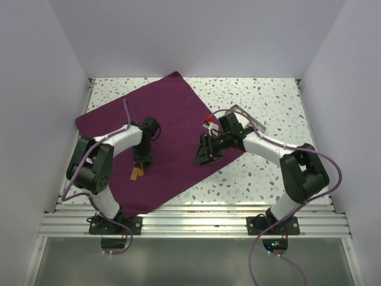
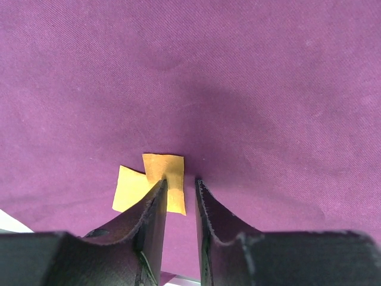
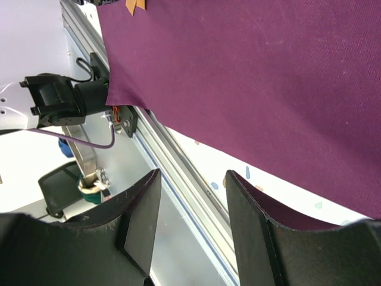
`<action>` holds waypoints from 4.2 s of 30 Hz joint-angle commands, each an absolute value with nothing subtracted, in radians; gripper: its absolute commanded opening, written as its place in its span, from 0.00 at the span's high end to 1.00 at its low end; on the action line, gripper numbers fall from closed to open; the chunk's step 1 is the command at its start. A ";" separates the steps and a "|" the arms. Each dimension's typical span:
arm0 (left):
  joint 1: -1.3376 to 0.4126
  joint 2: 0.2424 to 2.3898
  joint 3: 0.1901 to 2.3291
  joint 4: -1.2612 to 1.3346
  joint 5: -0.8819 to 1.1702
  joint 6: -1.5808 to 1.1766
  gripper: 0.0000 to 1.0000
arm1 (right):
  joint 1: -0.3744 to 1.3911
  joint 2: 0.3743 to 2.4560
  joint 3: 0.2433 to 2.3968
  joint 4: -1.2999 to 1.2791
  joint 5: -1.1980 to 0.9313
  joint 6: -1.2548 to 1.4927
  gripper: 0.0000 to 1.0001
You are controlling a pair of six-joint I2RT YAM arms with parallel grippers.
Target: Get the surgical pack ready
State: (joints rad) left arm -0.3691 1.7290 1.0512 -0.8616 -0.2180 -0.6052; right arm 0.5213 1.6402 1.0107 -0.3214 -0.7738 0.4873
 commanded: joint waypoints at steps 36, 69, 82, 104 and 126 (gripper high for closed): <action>-0.380 1.358 1.068 -0.703 0.319 -0.604 1.00 | 0.526 1.658 1.019 -0.085 -0.971 0.586 0.46; -0.393 1.068 0.795 -0.052 0.890 -0.896 1.00 | 0.598 1.571 0.888 0.917 -1.194 1.260 0.41; -0.391 1.075 0.782 -0.061 0.890 -0.877 1.00 | 0.598 1.626 0.833 1.294 -1.183 1.548 0.64; -0.327 1.141 0.963 -0.456 0.538 -0.646 0.32 | 0.533 1.476 1.035 -0.136 -0.830 0.542 1.00; -0.324 1.414 1.029 -0.749 -0.124 -0.477 0.25 | -0.097 1.953 1.404 -0.440 -0.368 0.474 1.00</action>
